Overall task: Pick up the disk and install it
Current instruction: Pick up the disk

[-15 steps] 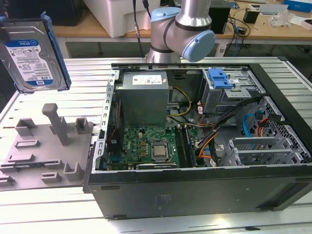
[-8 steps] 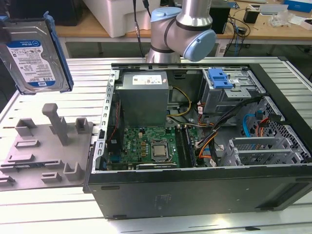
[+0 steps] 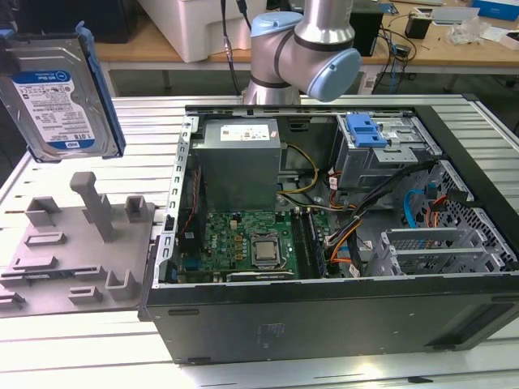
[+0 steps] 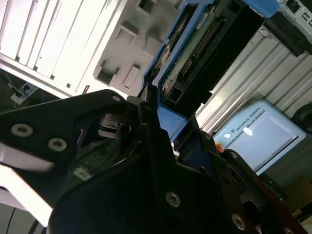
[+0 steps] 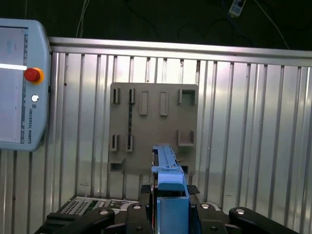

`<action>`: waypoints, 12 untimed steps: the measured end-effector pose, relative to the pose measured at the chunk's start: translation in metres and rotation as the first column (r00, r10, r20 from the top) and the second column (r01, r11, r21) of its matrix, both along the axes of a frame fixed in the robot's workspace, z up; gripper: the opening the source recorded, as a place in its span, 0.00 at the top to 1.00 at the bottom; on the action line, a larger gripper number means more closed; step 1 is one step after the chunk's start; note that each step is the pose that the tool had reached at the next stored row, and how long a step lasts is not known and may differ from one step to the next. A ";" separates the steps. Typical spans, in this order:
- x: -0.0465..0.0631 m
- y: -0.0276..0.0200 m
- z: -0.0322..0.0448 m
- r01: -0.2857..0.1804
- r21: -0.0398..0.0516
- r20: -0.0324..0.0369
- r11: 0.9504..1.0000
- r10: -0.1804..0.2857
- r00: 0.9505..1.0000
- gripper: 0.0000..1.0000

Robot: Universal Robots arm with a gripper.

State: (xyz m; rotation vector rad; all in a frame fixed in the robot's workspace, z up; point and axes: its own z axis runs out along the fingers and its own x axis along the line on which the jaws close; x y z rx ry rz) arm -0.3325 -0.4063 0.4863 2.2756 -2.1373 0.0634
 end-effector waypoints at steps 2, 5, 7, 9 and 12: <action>0.004 -0.0025 0.0000 0.002 0.000 0.000 1.000 -0.002 1.000 0.63; 0.010 -0.0050 0.0000 0.003 0.000 0.000 1.000 -0.003 1.000 0.63; 0.016 -0.0074 0.0000 0.005 0.000 0.000 1.000 -0.005 1.000 0.63; 0.025 -0.0103 0.0000 0.005 0.000 0.000 1.000 -0.005 1.000 0.63; 0.035 -0.0133 0.0001 0.005 0.000 0.000 1.000 -0.005 1.000 0.63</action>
